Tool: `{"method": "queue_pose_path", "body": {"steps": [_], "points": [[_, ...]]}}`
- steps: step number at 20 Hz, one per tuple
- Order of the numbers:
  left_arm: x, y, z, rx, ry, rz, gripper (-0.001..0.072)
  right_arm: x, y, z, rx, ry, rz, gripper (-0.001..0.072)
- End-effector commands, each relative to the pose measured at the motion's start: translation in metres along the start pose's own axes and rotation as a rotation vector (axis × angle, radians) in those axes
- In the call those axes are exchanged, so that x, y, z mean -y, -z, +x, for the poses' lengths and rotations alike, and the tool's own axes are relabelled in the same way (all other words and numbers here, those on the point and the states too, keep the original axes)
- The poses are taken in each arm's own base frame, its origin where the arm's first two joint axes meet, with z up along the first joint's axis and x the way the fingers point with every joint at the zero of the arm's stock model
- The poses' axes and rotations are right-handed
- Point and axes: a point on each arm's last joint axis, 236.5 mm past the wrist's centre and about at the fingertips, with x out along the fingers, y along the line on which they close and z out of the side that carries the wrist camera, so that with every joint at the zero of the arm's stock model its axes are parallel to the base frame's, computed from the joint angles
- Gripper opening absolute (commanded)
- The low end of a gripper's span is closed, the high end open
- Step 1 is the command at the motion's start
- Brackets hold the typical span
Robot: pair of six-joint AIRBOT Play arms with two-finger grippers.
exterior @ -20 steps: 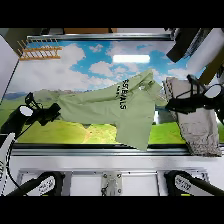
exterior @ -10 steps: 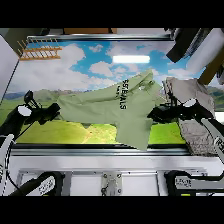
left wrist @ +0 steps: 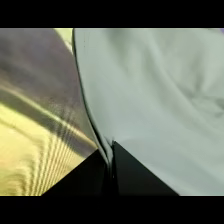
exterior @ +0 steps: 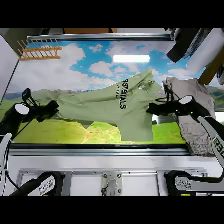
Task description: Fold the clothes and pants, and hang the long-sleeved shirts on hangers.
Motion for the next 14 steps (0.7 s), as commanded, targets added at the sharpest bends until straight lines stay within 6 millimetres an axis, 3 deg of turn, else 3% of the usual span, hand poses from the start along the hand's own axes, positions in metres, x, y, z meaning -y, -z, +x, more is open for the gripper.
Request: {"method": "queue_pose_path", "body": {"steps": [1, 2, 4, 6, 8, 10, 12, 14], "points": [[0.039, -0.058, -0.065, 0.146, 0.072, 0.062, 0.0007, -0.045, -0.070, -0.085, 0.195, 0.030, -0.214, 0.0020], [0.060, -0.083, -0.105, 0.239, 0.109, 0.095, 0.0007, -0.073, -0.096, -0.129, 0.296, 0.024, -0.285, 0.0019], [0.109, -0.121, -0.209, 0.481, 0.198, 0.182, 0.0007, -0.137, -0.131, -0.226, 0.520, 0.017, -0.425, 0.0019], [0.152, -0.128, -0.318, 0.705, 0.288, 0.267, 0.0007, -0.200, -0.137, -0.323, 0.741, 0.017, -0.562, 0.0020], [0.179, -0.109, -0.412, 0.892, 0.360, 0.334, 0.0007, -0.253, -0.116, -0.404, 0.919, 0.013, -0.673, 0.0019], [0.191, -0.075, -0.484, 1.034, 0.415, 0.387, 0.0007, -0.288, -0.084, -0.464, 1.067, 0.020, -0.750, 0.0019], [0.195, -0.041, -0.533, 1.135, 0.454, 0.424, 0.0007, -0.304, -0.052, -0.504, 1.173, 0.052, -0.789, 0.0019], [0.194, -0.010, -0.566, 1.210, 0.483, 0.449, 0.0007, -0.304, -0.028, -0.530, 1.235, 0.096, -0.764, 0.0019]]}}
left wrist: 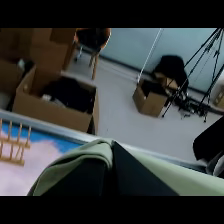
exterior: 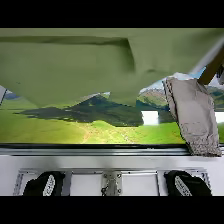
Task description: Fold the clothes and pants, and hang the long-sleeved shirts on hangers.
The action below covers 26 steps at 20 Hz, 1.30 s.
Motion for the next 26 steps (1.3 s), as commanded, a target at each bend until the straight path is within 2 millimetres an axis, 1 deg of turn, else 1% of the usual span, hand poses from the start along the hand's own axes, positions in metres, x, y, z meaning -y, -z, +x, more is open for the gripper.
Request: {"method": "queue_pose_path", "body": {"steps": [1, 2, 3, 4, 5, 6, 7, 8, 9, 11, 12, 13, 15, 17, 19, 20, 21, 22, 23, 24, 25, 26], "points": [[0.043, -0.041, -0.074, 0.161, 0.063, 0.055, 0.0007, -0.012, -0.048, -0.071, 0.133, 0.111, -0.064, 0.0019], [0.048, -0.044, -0.083, 0.177, 0.070, 0.058, 0.0006, -0.010, -0.052, -0.083, 0.145, 0.150, -0.073, 0.0019], [0.050, -0.045, -0.087, 0.185, 0.074, 0.055, 0.0007, -0.007, -0.054, -0.093, 0.151, 0.183, -0.081, 0.0019], [0.050, -0.045, -0.087, 0.184, 0.076, 0.037, 0.0007, -0.004, -0.055, -0.098, 0.154, 0.205, -0.079, 0.0020], [0.048, -0.042, -0.082, 0.169, 0.075, 0.026, 0.0006, -0.003, -0.055, -0.100, 0.156, 0.214, -0.066, 0.0020], [0.043, -0.037, -0.072, 0.140, 0.067, 0.008, 0.0006, -0.003, -0.054, -0.100, 0.151, 0.211, -0.052, 0.0019], [0.036, -0.028, -0.058, 0.098, 0.054, -0.001, 0.0007, -0.001, -0.047, -0.093, 0.124, 0.205, -0.021, 0.0019], [0.027, -0.017, -0.041, 0.043, 0.040, -0.018, 0.0006, 0.002, -0.034, -0.083, 0.076, 0.197, 0.008, 0.0019], [0.014, 0.000, -0.018, -0.030, 0.018, -0.041, 0.0007, 0.007, -0.016, -0.070, 0.002, 0.188, 0.031, 0.0019], [-0.016, 0.046, 0.029, -0.212, -0.028, -0.082, 0.0007, 0.020, 0.037, -0.033, -0.197, 0.154, 0.085, 0.0019], [-0.032, 0.076, 0.051, -0.322, -0.055, -0.107, 0.0007, 0.028, 0.066, -0.014, -0.298, 0.141, 0.114, 0.0019], [-0.051, 0.111, 0.072, -0.448, -0.086, -0.135, 0.0007, 0.036, 0.096, 0.005, -0.398, 0.128, 0.150, 0.0019], [-0.088, 0.194, 0.108, -0.720, -0.131, -0.166, 0.0007, 0.052, 0.164, 0.046, -0.602, 0.100, 0.243, 0.0019], [-0.117, 0.282, 0.136, -0.953, -0.161, -0.224, 0.0007, 0.062, 0.239, 0.085, -0.793, 0.062, 0.313, 0.0019], [-0.142, 0.371, 0.158, -1.120, -0.192, -0.277, 0.0007, 0.066, 0.317, 0.118, -0.960, 0.029, 0.377, 0.0019], [-0.152, 0.405, 0.169, -1.164, -0.206, -0.298, 0.0007, 0.068, 0.351, 0.133, -1.016, 0.020, 0.403, 0.0019], [-0.160, 0.434, 0.180, -1.190, -0.217, -0.309, 0.0007, 0.069, 0.387, 0.147, -1.066, 0.017, 0.425, 0.0019], [-0.166, 0.458, 0.192, -1.208, -0.223, -0.318, 0.0007, 0.072, 0.414, 0.158, -1.094, 0.020, 0.441, 0.0019], [-0.169, 0.475, 0.203, -1.217, -0.222, -0.314, 0.0007, 0.075, 0.438, 0.170, -1.100, 0.030, 0.453, 0.0019], [-0.169, 0.488, 0.215, -1.213, -0.217, -0.310, 0.0007, 0.080, 0.456, 0.182, -1.089, 0.046, 0.459, 0.0019], [-0.168, 0.495, 0.227, -1.199, -0.209, -0.303, 0.0007, 0.086, 0.470, 0.192, -1.074, 0.065, 0.471, 0.0019], [-0.166, 0.499, 0.239, -1.184, -0.198, -0.295, 0.0007, 0.090, 0.480, 0.199, -1.060, 0.088, 0.488, 0.0019]]}}
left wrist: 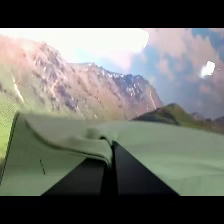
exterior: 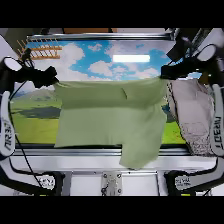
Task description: Fold the clothes and pants, and hang the long-sleeved shirts on hangers.
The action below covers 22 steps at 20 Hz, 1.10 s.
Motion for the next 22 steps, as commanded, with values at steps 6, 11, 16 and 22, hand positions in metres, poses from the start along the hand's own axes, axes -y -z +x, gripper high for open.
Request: {"method": "queue_pose_path", "body": {"steps": [6, 11, 16, 22], "points": [[0.006, -0.038, 0.038, 0.057, 0.017, 0.014, 0.0007, 0.037, -0.015, 0.046, 0.052, 0.065, 0.058, 0.0019], [-0.028, 0.013, 0.038, -0.005, -0.039, -0.043, 0.0007, 0.040, 0.023, 0.032, -0.023, 0.106, 0.040, 0.0019], [-0.050, 0.085, 0.063, -0.098, -0.083, -0.058, 0.0007, 0.041, 0.103, 0.059, -0.176, 0.104, 0.082, 0.0019], [-0.062, 0.122, 0.079, -0.162, -0.106, -0.075, 0.0139, 0.038, 0.146, 0.073, -0.276, 0.075, 0.139, 0.0078]]}}
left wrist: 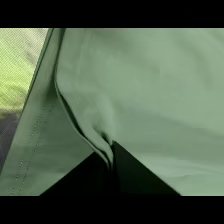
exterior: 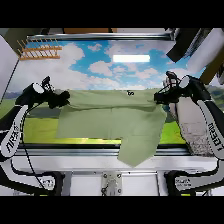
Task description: Fold the clothes and pants, and hang the long-sleeved shirts on hangers.
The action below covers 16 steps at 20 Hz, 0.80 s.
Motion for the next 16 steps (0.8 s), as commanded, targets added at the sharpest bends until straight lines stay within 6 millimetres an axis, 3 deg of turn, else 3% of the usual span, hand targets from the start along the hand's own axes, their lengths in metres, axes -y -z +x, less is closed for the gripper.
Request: {"method": "queue_pose_path", "body": {"steps": [1, 2, 4, 6, 8, 10, 13, 16], "points": [[-0.003, 0.007, 0.000, 0.000, -0.003, -0.002, 0.0508, -0.010, 0.016, 0.003, -0.039, -0.049, 0.042, 0.0289], [0.001, -0.001, -0.013, 0.031, 0.006, 0.001, 0.0565, -0.013, 0.015, -0.006, -0.028, -0.057, 0.040, 0.0490], [0.004, -0.013, -0.049, 0.103, 0.016, 0.015, 0.0568, -0.011, 0.016, -0.040, 0.005, -0.033, -0.020, 0.0512], [-0.009, -0.004, -0.085, 0.144, -0.022, 0.035, 0.0568, 0.005, 0.025, -0.084, 0.046, 0.045, -0.050, 0.0512], [-0.036, 0.029, -0.098, 0.127, -0.073, 0.022, 0.0568, 0.006, 0.032, -0.123, 0.126, 0.057, -0.044, 0.0512], [-0.062, 0.078, -0.090, 0.061, -0.095, -0.047, 0.0567, 0.000, 0.040, -0.149, 0.197, 0.060, -0.053, 0.0512], [-0.096, 0.144, -0.074, -0.023, -0.124, -0.181, 0.0567, -0.013, 0.049, -0.171, 0.280, 0.035, -0.060, 0.0512], [-0.115, 0.176, -0.067, -0.023, -0.140, -0.288, 0.0568, -0.022, 0.049, -0.182, 0.317, 0.013, -0.063, 0.0512]]}}
